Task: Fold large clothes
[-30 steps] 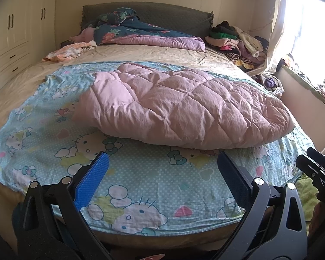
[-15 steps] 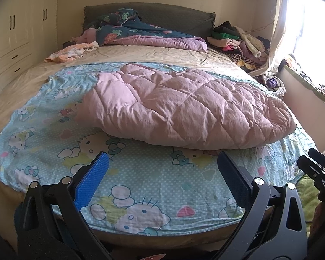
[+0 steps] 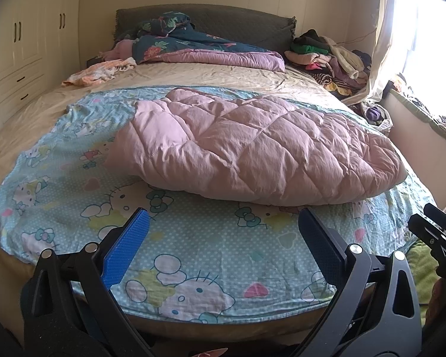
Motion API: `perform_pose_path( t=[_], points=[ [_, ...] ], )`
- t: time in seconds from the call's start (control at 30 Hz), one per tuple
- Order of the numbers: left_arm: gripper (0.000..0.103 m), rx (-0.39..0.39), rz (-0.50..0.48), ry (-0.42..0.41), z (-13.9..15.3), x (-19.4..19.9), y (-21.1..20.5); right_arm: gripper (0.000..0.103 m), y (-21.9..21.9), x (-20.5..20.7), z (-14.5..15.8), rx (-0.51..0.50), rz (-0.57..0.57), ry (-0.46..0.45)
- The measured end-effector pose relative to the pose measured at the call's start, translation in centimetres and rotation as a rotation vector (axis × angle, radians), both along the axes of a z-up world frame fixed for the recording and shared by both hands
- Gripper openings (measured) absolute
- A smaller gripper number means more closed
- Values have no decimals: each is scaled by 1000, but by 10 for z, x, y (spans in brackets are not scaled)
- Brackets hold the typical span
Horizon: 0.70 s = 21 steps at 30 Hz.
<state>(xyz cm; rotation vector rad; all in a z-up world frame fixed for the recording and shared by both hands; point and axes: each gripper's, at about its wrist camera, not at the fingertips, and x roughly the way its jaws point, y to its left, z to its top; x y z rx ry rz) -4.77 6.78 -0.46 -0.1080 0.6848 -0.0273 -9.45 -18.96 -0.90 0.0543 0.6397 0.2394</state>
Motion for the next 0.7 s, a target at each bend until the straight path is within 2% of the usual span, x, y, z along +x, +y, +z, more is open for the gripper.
perform_pose_path(
  t=[0.43, 0.7],
  points=[
    [94, 0, -16, 5, 0, -2, 0, 99, -1, -2, -1, -1, -5, 5],
    [94, 9, 39, 25, 0, 0, 5, 99, -21, -6, 9, 20, -64, -22]
  ],
)
